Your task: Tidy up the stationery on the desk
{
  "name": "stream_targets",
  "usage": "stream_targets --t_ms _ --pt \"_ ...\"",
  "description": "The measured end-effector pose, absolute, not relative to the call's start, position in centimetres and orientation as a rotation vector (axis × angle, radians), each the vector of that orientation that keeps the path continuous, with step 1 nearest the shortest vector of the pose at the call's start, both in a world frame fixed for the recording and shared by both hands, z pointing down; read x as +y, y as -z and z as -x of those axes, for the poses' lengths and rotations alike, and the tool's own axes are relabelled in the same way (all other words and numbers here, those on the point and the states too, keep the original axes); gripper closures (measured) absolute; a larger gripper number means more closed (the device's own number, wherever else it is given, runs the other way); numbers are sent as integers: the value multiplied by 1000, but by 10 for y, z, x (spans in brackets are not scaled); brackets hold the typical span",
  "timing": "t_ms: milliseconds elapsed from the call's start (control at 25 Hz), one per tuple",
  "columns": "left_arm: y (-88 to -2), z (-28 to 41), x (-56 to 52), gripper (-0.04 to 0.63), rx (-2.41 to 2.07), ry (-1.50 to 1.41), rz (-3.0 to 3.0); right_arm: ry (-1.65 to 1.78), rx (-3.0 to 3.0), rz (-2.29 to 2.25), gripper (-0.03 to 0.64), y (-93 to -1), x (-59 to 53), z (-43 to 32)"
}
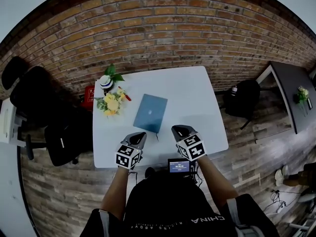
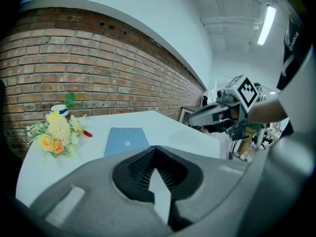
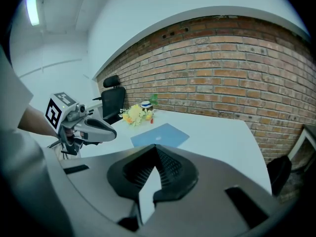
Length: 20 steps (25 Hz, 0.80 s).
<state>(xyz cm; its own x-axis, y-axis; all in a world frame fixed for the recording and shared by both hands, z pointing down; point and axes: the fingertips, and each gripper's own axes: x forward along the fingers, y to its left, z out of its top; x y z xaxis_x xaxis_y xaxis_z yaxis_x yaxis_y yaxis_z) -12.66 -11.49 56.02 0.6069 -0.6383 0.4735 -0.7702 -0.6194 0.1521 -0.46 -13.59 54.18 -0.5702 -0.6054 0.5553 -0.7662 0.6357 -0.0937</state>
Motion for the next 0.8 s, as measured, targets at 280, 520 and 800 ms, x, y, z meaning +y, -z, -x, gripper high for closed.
stream_targets --t_ms 280,520,800 --pt "-559 114 -114 591 -1140 -568 -2495 -442 -2381 -1030 607 -544 -134 -9" --pt "-555 109 -122 589 -1173 -606 -2474 -451 -2395 -918 608 -549 -133 -22" --pt "-556 129 -147 589 -1242 -666 -2424 -458 -2402 -865 607 -559 -154 -8"
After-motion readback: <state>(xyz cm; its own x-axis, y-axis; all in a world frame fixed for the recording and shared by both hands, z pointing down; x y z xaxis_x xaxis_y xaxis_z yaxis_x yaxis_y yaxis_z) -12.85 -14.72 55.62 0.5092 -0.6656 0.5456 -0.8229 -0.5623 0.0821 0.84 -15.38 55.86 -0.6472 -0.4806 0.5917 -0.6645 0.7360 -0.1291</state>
